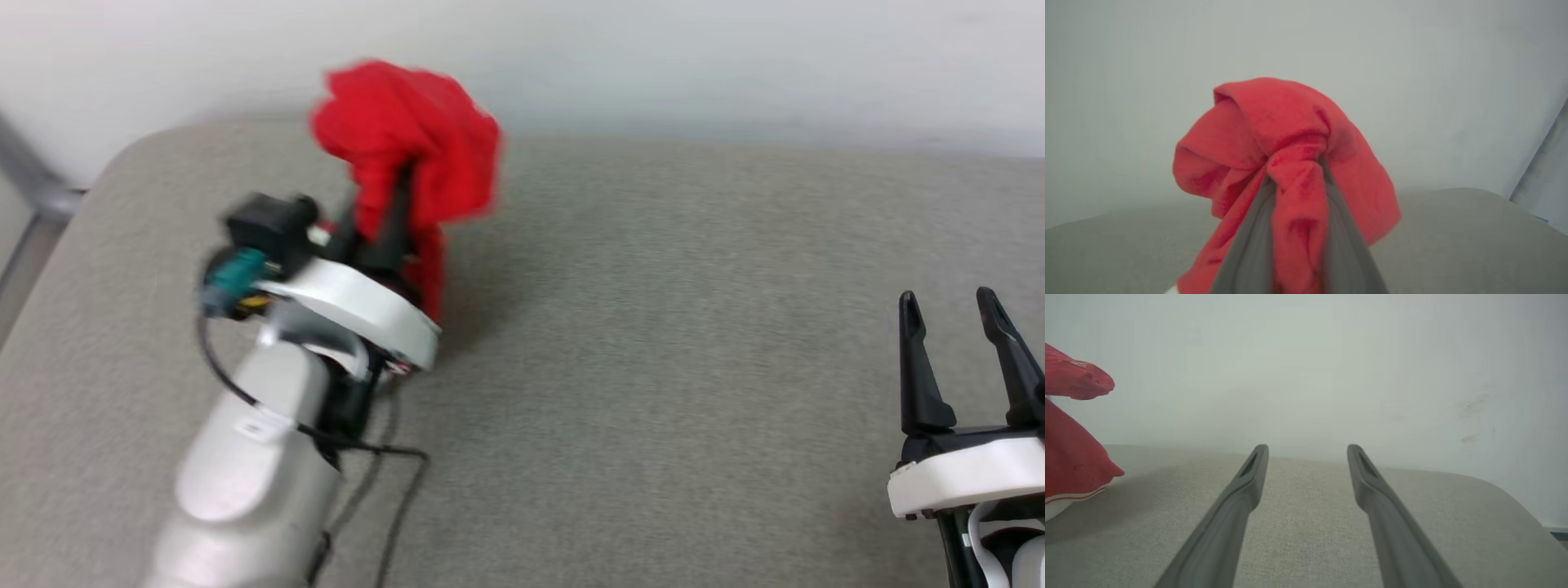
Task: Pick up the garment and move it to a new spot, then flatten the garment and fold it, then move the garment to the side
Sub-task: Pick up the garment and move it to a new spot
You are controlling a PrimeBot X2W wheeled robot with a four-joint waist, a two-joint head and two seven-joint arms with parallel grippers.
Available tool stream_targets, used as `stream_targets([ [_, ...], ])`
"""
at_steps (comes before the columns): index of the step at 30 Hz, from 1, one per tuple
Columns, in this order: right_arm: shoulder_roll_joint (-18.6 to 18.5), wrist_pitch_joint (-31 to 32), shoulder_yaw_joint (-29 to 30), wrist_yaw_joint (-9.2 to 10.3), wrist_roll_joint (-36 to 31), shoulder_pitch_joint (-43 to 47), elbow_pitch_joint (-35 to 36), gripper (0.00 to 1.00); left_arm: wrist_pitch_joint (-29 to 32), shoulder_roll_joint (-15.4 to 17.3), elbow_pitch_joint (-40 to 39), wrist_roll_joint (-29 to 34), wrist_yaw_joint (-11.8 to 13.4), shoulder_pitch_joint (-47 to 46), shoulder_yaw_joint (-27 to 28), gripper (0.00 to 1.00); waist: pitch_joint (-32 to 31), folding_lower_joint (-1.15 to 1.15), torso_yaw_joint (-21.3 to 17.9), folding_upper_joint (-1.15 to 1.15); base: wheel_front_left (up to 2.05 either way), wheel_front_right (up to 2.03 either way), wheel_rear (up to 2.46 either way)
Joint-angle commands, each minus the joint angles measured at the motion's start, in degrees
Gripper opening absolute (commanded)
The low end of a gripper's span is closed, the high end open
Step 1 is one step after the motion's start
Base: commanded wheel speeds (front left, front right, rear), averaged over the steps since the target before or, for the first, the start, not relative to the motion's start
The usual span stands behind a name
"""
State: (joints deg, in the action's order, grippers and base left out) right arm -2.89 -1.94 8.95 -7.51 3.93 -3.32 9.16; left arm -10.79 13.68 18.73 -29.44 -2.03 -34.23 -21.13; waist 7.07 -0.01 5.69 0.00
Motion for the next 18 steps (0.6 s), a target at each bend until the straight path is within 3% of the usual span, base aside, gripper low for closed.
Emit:
stream_targets([
  [1, 0.0, 0.2, 0.0, 0.04, 0.2, 0.6, 0.3, 1.00, 0.7, -1.4, -1.0, -0.3, -0.7, 1.5, -1.7, 0.00, -0.6, 0.01, -4.0, 0.00, 0.00, 0.00, 0.00],
  [5, 0.0, 0.2, 0.0, 0.04, 0.9, 0.5, 0.8, 1.00, 2.7, -6.0, -1.8, -0.7, -2.5, 4.1, -7.6, 0.00, 0.9, 0.01, -7.9, 0.00, 0.00, 0.00, 0.00],
  [9, 0.0, 0.1, -0.2, 0.04, 1.2, -0.1, 1.2, 1.00, 4.3, -8.0, -1.0, -0.7, -3.5, 5.4, -12.3, 0.00, 2.9, 0.01, -10.3, 0.00, 0.00, 0.00, 0.00],
  [17, 0.0, -1.2, -0.3, 0.04, 2.2, -1.7, 0.6, 1.00, 6.5, -9.4, 7.1, 0.5, -4.5, 7.3, -20.3, 0.00, 8.1, 0.01, -13.2, 0.00, 0.00, 0.00, 0.00],
  [18, 0.0, -1.4, -0.3, 0.04, 2.2, -1.8, 0.4, 1.00, 6.7, -9.5, 8.1, 0.2, -4.6, 7.7, -21.1, 0.14, 8.3, 0.01, -13.3, 0.00, 0.00, 0.00, 0.00],
])
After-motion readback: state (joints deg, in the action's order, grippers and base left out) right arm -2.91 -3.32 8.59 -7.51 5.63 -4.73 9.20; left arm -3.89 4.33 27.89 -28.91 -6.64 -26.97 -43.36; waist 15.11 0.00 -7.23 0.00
